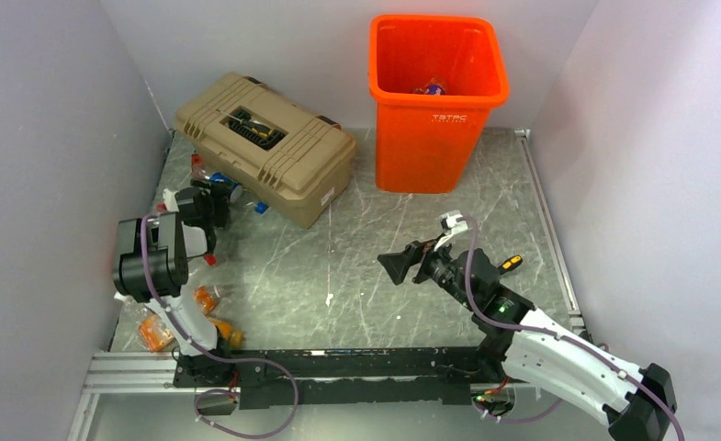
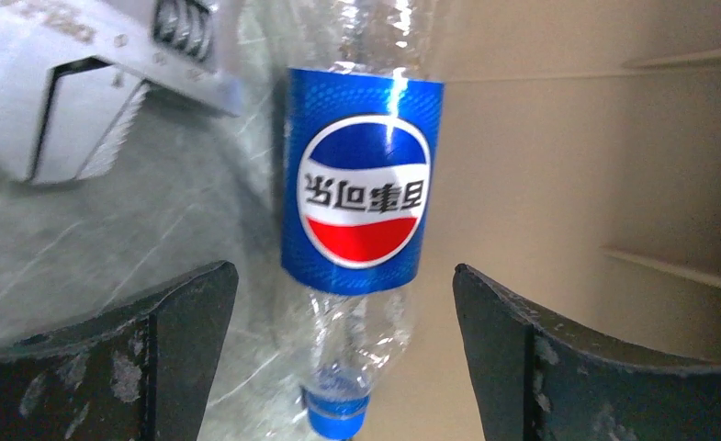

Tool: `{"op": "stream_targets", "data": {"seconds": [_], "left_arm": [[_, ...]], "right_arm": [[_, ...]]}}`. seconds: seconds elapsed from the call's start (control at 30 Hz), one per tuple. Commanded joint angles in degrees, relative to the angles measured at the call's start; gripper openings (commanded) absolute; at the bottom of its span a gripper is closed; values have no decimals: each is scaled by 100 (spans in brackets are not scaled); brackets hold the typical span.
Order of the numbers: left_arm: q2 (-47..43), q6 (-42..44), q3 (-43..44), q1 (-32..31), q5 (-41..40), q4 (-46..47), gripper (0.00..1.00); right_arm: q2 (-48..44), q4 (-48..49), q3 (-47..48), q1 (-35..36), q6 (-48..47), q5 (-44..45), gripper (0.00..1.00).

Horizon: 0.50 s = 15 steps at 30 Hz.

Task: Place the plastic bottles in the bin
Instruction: Pick up the plastic bottle at the center of the board.

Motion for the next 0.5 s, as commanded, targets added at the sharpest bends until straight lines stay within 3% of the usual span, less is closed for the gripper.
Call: {"op": "stream_targets", "data": {"seconds": [0.0, 0.23, 0.47], "left_arm": [[277, -6, 460, -49, 238, 178, 94], [752, -89, 572, -66, 94, 422, 91], [1048, -67, 761, -61, 129, 127, 79]], "right_arm": [[-225, 18, -107, 19, -13, 188, 99], [-96, -3, -49, 21, -24, 255, 99], [172, -12, 19, 19, -87, 345, 99]]}}
